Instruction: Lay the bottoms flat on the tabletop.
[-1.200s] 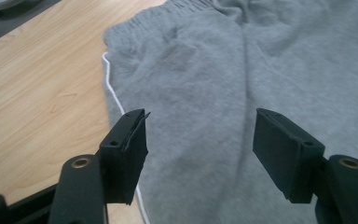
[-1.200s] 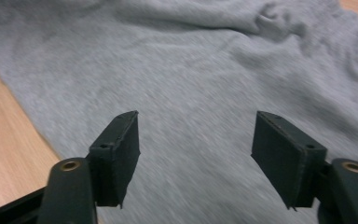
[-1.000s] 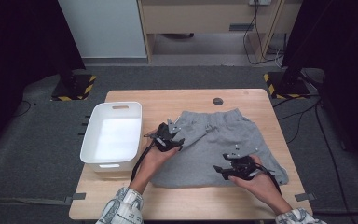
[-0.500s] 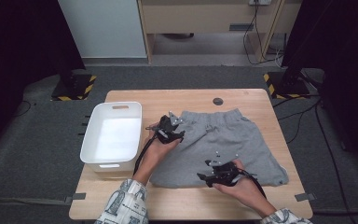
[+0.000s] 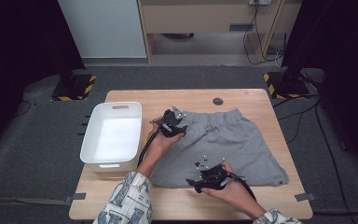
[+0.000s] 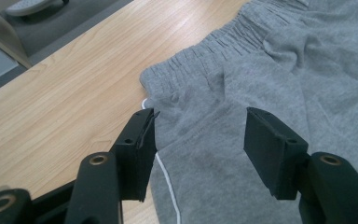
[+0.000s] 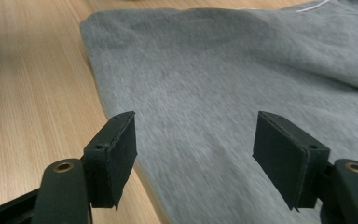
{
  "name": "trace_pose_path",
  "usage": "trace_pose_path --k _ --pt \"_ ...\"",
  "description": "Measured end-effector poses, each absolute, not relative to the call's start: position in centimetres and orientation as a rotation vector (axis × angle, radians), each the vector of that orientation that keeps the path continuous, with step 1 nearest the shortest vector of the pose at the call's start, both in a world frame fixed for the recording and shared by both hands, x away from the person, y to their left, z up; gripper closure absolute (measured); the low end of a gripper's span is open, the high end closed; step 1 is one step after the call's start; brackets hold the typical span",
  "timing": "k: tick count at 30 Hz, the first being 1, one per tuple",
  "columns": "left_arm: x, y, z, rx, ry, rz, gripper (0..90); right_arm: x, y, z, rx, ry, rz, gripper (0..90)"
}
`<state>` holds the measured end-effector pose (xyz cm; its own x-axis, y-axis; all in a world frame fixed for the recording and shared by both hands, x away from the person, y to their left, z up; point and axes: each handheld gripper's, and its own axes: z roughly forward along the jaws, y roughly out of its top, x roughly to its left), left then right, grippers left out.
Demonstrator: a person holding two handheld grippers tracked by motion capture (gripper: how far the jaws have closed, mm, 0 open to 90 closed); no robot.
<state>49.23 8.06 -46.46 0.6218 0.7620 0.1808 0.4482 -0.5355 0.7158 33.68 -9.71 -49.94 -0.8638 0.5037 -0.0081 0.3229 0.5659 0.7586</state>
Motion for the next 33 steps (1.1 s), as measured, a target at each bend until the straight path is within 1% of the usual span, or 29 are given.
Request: trace_pose_path --k 7,12,15,22,33 --pt "50.8 8.3 -47.7 2.218 0.986 0.623 43.1 33.3 -8.1 -50.1 0.674 2.579 1.201 26.5" --pt "51.4 8.2 -48.7 2.221 0.996 0.627 43.1 33.0 -7.3 -50.6 0.657 2.591 1.188 27.4" --pt "51.7 8.3 -49.3 2.201 1.026 0.628 42.8 32.8 -7.0 -50.9 0.649 2.597 1.183 27.9" --pt "52.4 8.1 -50.1 2.173 1.038 0.638 43.4 32.8 -6.7 -51.2 0.648 2.594 1.181 28.7" --pt "52.9 8.1 -50.9 2.186 1.052 0.625 43.6 33.1 -5.5 -52.0 0.658 2.605 1.172 26.4"
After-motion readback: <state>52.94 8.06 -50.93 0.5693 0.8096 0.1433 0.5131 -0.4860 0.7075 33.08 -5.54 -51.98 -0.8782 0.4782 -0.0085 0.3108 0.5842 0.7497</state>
